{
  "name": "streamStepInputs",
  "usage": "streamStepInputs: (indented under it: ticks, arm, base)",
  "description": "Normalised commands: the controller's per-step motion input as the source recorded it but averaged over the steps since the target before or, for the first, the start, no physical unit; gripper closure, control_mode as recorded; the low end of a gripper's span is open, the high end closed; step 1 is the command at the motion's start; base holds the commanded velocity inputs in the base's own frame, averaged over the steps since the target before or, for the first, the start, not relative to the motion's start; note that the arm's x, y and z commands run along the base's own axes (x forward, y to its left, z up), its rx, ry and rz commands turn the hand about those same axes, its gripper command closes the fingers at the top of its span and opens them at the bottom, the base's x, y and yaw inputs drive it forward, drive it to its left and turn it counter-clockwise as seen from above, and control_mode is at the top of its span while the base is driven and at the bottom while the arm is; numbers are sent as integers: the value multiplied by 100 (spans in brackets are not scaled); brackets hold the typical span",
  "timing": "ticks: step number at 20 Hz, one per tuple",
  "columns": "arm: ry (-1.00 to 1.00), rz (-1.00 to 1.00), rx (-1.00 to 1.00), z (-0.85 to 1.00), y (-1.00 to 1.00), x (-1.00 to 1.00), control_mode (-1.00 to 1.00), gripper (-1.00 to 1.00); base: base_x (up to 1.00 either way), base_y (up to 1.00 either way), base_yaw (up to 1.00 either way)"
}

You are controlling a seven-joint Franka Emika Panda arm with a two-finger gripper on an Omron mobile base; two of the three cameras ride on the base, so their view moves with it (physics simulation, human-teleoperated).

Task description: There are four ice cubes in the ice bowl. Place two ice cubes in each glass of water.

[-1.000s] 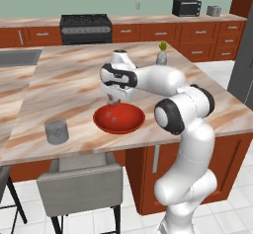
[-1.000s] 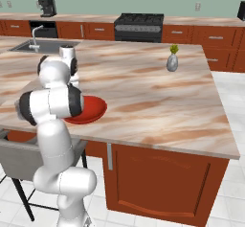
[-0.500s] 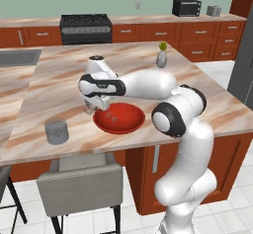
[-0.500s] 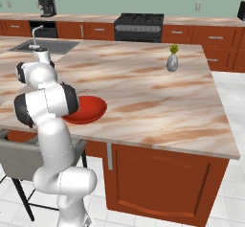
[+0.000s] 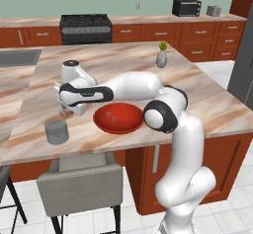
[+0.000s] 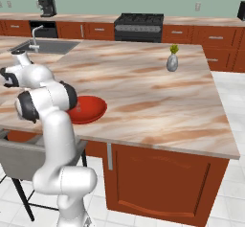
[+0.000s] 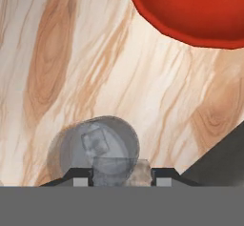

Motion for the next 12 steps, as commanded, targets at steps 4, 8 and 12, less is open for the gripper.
streamStepInputs:
  ticks: [4,8,12]
  arm:
    - [-2,-1,-5,0,82,1,-100,100]
    - [0,0,-8,-1,7,1,-100,100]
    - [0,0,-6,-6,19,15,-100,100]
  base:
    - [0,0,0]
    - [0,0,0]
    - [0,0,0]
